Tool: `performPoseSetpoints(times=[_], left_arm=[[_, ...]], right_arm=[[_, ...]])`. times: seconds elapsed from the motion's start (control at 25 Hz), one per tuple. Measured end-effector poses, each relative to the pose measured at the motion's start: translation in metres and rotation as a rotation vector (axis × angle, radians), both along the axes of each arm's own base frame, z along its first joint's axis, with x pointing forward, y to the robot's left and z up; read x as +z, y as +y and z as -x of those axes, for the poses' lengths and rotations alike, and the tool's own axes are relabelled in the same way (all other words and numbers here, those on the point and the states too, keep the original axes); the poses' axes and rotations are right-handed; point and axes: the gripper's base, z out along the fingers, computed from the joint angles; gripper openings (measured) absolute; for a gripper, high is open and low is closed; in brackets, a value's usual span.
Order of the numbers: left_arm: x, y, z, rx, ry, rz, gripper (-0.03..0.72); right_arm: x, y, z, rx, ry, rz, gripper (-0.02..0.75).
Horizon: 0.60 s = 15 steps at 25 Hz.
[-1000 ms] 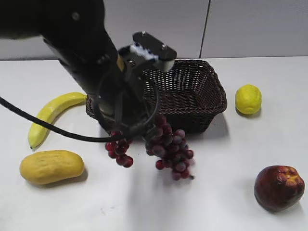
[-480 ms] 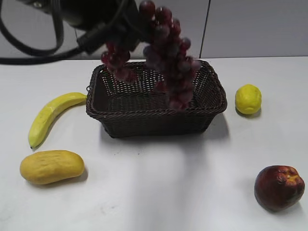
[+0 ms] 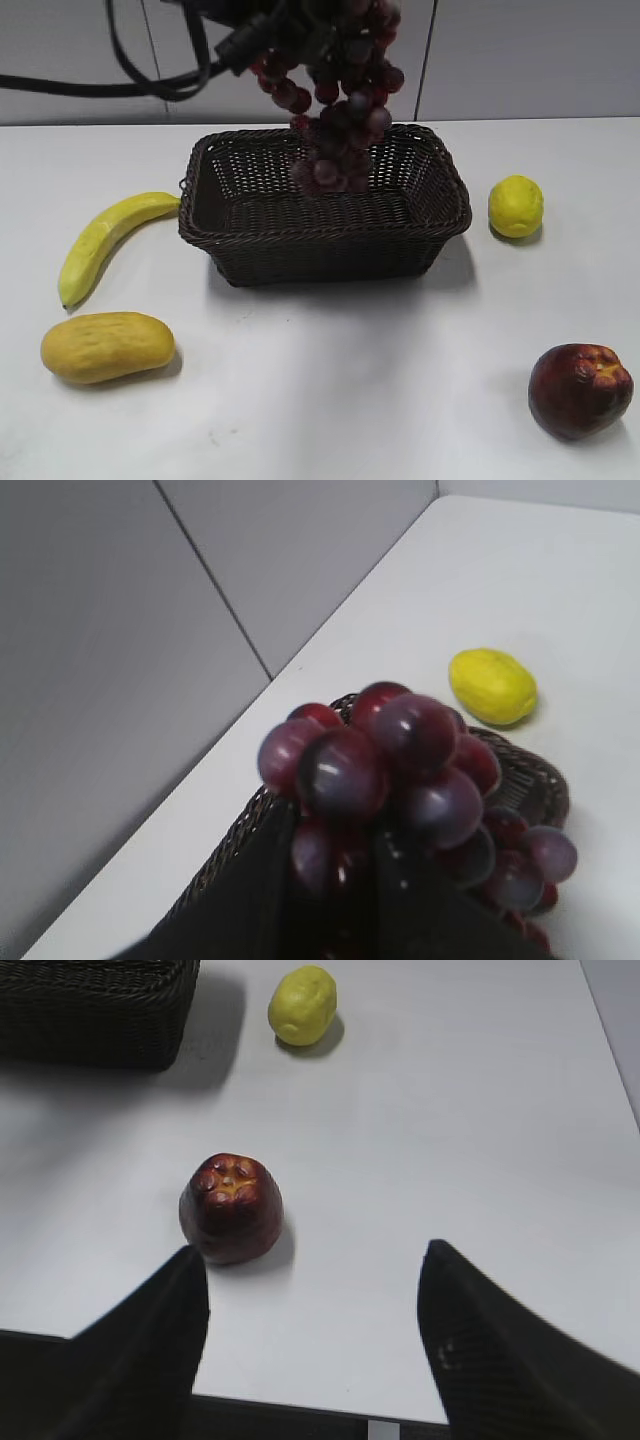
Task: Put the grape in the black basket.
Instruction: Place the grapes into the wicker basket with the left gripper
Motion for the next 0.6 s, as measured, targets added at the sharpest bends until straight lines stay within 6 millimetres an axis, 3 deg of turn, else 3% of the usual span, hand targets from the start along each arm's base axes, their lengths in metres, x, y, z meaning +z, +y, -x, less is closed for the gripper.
performPoseSetpoints(times=[0.32,0.6], left_arm=[[-0.035,-0.009,-0.056,0.083,0.056,-0.053,0.148],[-0.092,-0.02,-0.087,0.102,0.1,-0.092,0.146]], right_arm=[[0.0,0.0,0.0,0.0,0.0,0.0,0.498],[0.0,0.0,0.0,0.0,0.0,0.0,0.498]])
